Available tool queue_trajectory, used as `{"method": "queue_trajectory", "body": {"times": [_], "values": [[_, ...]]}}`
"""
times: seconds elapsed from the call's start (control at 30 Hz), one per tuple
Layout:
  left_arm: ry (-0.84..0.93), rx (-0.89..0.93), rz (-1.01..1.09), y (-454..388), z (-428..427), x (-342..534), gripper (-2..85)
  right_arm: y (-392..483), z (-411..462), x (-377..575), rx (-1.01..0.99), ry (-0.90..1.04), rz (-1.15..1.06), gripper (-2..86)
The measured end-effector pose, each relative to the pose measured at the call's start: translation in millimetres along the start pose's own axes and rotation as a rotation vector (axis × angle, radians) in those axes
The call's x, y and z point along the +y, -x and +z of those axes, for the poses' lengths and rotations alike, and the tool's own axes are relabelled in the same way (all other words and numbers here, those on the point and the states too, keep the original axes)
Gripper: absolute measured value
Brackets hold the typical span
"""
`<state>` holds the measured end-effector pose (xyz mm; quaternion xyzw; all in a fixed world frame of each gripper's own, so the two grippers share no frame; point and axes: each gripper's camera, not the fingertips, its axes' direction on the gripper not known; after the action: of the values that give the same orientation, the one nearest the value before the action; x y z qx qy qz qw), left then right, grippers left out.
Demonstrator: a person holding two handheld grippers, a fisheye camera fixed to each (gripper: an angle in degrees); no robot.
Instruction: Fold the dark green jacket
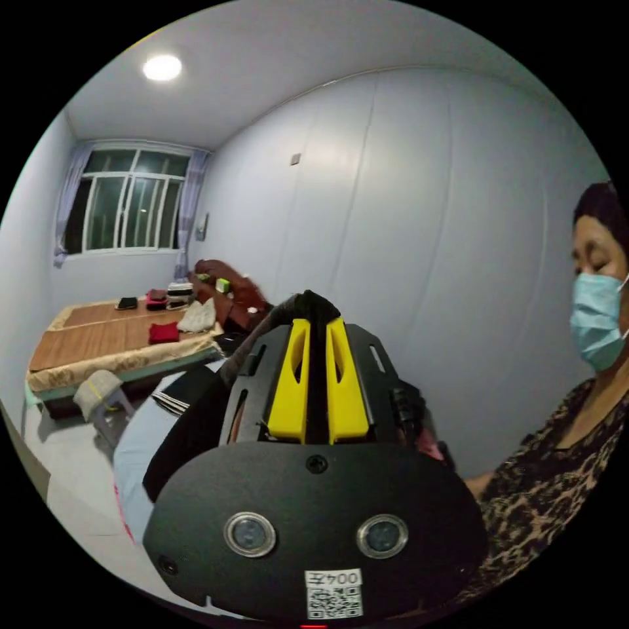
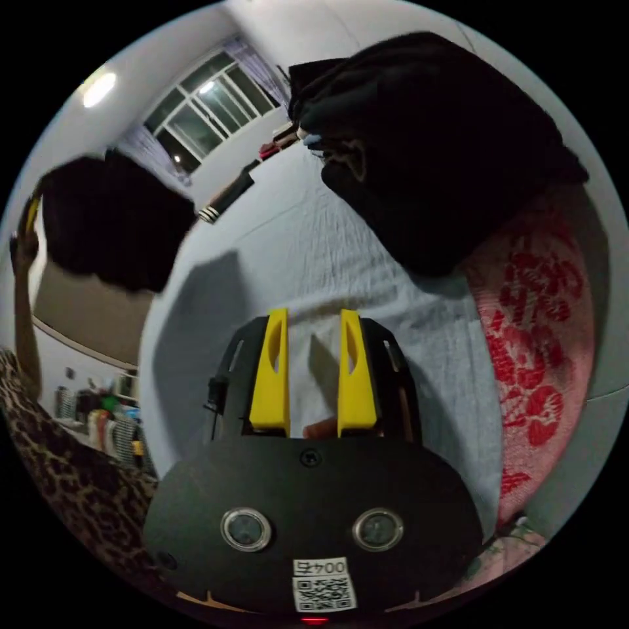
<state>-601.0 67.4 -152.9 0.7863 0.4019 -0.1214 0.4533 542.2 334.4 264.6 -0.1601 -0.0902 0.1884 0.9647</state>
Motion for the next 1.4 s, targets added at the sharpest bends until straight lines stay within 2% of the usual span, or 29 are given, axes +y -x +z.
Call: {"method": "queue_trajectory", "body": {"times": [0.07,0.13,0.17,0.23,0.27,0.3,0.4,0.53,0.67,0.77,0.8,0.9,1.07,1.13,1.2,1.4], "values": [[0.123,0.028,-0.153,9,18,36,4.3,-7,-19,-1,-0.099,-0.038,0.033,13.5],[0.348,0.015,-0.350,42,51,115,6.0,-2,-47,-1,-0.172,-0.074,-0.008,14.7],[0.375,-0.004,-0.408,50,52,140,6.6,0,-53,-1,-0.189,-0.070,-0.023,14.9],[0.364,-0.020,-0.632,59,23,233,8.4,9,-72,-2,-0.266,-0.032,-0.096,15.3],[0.342,-0.016,-0.667,54,10,252,8.5,11,-75,-3,-0.285,-0.016,-0.116,15.3],[0.311,-0.048,-0.697,36,-14,283,8.6,13,-78,-3,-0.328,0.030,-0.145,14.9],[0.367,-0.169,-0.714,-19,-61,342,9.3,22,-72,-6,-0.452,0.151,-0.201,14.0],[0.386,-0.140,-0.782,-61,-78,385,12.6,47,-48,-19,-0.532,0.272,-0.304,14.4],[0.431,-0.044,-0.723,-71,-62,389,16.4,46,-19,-31,-0.551,0.337,-0.247,15.6],[0.464,0.019,-0.662,-74,-55,388,17.8,51,-14,-37,-0.616,0.373,-0.241,8.6],[0.469,0.044,-0.635,-76,-55,388,18.3,54,-17,-40,-0.678,0.359,-0.216,5.5],[0.498,0.070,-0.526,-85,-65,388,19.8,66,-22,-49,-0.906,0.325,-0.132,4.5],[0.540,0.054,-0.352,-98,-101,397,23.7,127,2,-52,-1.117,0.519,-0.123,5.9],[0.520,0.074,-0.350,-89,-120,407,24.8,151,25,-48,-1.213,0.651,-0.057,9.0],[0.504,0.108,-0.372,-78,-131,415,25.2,157,43,-46,-1.285,0.705,0.049,12.0],[0.412,0.263,-0.479,-44,-153,427,25.3,143,54,-43,-1.352,0.651,0.215,14.6]]}}
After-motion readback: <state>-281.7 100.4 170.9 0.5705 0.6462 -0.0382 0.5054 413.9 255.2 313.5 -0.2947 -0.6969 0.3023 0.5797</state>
